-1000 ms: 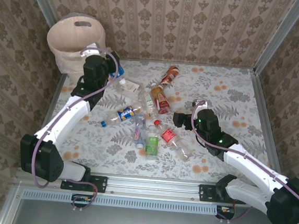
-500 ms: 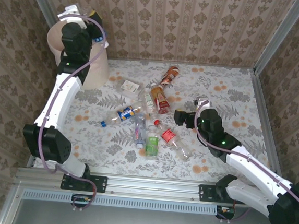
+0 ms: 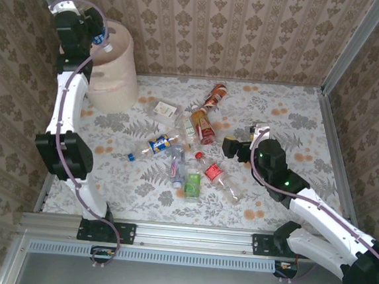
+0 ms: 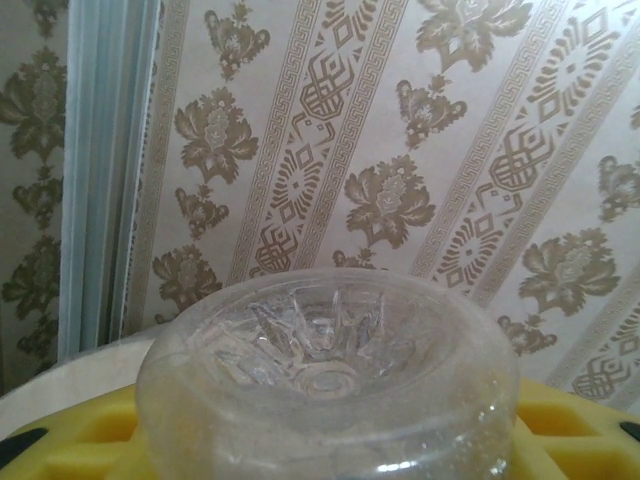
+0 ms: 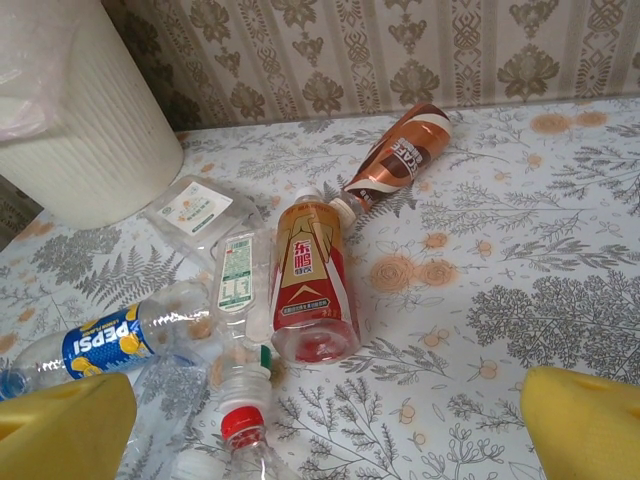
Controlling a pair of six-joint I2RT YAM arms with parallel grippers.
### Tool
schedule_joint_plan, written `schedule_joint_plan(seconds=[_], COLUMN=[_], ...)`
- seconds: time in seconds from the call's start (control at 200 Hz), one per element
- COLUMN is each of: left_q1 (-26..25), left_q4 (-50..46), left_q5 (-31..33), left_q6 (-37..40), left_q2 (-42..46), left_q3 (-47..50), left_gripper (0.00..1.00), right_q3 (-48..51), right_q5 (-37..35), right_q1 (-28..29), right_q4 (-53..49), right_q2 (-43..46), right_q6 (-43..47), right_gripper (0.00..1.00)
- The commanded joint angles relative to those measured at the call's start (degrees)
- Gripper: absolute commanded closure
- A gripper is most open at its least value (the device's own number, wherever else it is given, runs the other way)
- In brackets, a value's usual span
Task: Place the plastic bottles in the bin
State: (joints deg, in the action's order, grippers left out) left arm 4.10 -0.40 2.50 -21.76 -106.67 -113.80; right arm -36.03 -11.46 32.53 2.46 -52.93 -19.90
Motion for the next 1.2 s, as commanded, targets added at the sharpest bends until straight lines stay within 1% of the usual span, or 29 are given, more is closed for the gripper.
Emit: schedule_joint_plan(seconds=[0.0, 0.08, 0.19, 0.53, 0.61, 0.8, 0.965, 1.195], left_q1=[1.6, 2.3, 2.5, 1.9, 1.7, 1.3, 0.9, -0.1], left_q4=[-8.7, -12.6, -16.1, -20.7, -20.8, -22.4, -23.2, -25.5], left_q5=[-6.4, -10.8, -14.1, -19.1, -20.2, -23.6, -26.6, -25.6], left_q6=[1.3, 1.5, 2.5, 2.3, 1.6, -0.2, -0.4, -0.2], left_q2=[-4.9, -9.1, -13.5, -22.8, -24.1, -26.1, -25.5, -23.1], left_q3=[-8.0, -13.4, -18.6, -28.2, -29.4, -33.9, -34.2, -33.7], left_gripper=[0.47, 0.47, 0.48, 0.47, 0.43, 0.27, 0.22, 0.17], right_q3=[0.2, 0.0, -0.2, -0.4, -0.5, -0.8, -0.5, -0.1], right_q5=[-0.2, -0.1, -0.5, -1.4, -1.4, -1.6, -1.7, -1.8], right_q1=[0.2, 0.2, 0.2, 0.2, 0.2, 0.2, 0.2, 0.2], right_q4=[0.5, 0.1, -0.8, -1.6, -1.7, -2.2, -2.3, -2.5], right_q2=[1.0, 1.2, 1.8, 2.2, 2.2, 2.6, 3.0, 3.3], right_q6=[-0.8, -0.7, -0.5, -0.5, -0.4, -0.2, -0.4, -0.7], right_gripper=[0.0, 0.0, 0.0, 0.0, 0.0, 0.0, 0.0, 0.0])
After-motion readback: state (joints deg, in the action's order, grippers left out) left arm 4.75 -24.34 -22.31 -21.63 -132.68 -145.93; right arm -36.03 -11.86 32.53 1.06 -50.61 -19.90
